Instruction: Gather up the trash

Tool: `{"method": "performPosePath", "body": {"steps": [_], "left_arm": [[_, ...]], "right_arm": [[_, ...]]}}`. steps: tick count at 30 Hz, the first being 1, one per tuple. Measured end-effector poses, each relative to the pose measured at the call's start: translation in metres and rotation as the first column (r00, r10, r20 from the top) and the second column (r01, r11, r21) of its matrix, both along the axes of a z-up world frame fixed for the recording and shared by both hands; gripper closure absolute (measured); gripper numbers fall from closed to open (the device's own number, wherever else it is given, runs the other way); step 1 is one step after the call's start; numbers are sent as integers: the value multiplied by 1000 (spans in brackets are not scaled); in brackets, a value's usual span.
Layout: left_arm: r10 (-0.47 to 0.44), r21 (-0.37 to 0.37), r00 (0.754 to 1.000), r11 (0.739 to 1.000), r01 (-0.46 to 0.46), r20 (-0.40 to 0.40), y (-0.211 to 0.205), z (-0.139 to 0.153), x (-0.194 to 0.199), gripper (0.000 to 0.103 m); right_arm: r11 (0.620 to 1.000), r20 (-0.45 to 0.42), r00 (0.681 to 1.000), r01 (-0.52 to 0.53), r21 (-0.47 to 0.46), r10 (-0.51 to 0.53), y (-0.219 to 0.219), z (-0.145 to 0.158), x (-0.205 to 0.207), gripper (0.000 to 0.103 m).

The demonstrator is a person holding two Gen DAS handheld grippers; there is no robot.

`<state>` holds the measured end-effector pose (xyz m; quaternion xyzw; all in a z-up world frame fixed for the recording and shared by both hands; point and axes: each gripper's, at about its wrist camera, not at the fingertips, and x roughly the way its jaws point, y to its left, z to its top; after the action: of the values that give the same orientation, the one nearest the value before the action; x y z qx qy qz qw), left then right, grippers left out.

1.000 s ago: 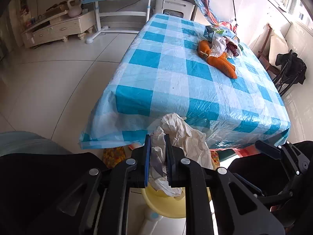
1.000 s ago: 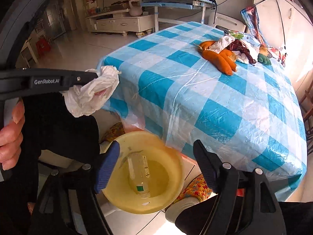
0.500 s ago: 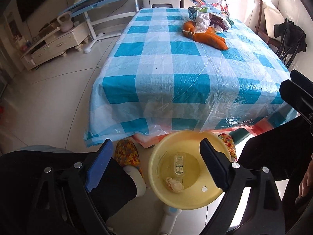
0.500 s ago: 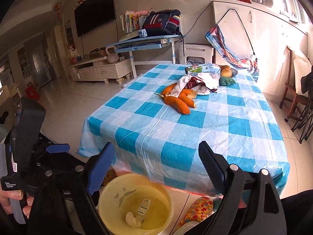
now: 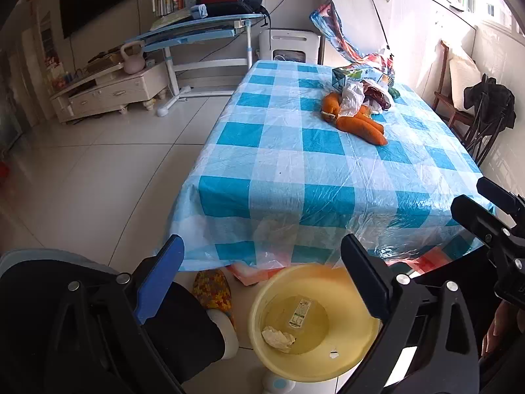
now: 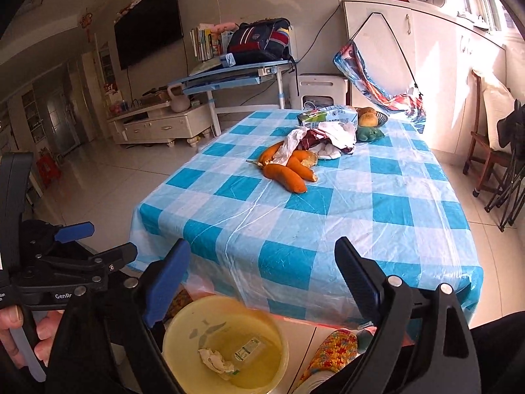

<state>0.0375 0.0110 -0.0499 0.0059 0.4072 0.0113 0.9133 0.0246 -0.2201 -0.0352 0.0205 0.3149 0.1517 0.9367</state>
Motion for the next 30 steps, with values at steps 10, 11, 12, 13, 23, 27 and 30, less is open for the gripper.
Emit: {"method": "performPosePath", "body": {"steps": [10,11,12,13,23,27,30], "left_arm": [[32,-22,999,999,-31,29,8,3,-2,9],[33,-21,999,999,-33,30,8,3,-2,9],[34,-22,999,999,-34,30,8,3,-2,9],[34,-23,999,999,-34,30,8,3,-2,9],[45,-30,998,999,-44,32,10,2,-2,8],[46,-30,998,999,-45,31,10,2,-2,8],[49,-33,998,998,-48,26,10,1,-1,8]], "right_arm": [[1000,-5,1000,-4,-10,4,2,1,0,17],[1000,-6,1000,-4,-11,4,2,1,0,17],[1000,-6,1000,-4,-9,4,2,1,0,17],[1000,-7,1000,-4,-11,4,2,1,0,17],[1000,-9,1000,-4,-12,4,3,1,0,17],[1000,-9,1000,-3,-11,3,3,1,-1,17],[1000,-9,1000,-4,-13,4,3,1,0,17]]}}
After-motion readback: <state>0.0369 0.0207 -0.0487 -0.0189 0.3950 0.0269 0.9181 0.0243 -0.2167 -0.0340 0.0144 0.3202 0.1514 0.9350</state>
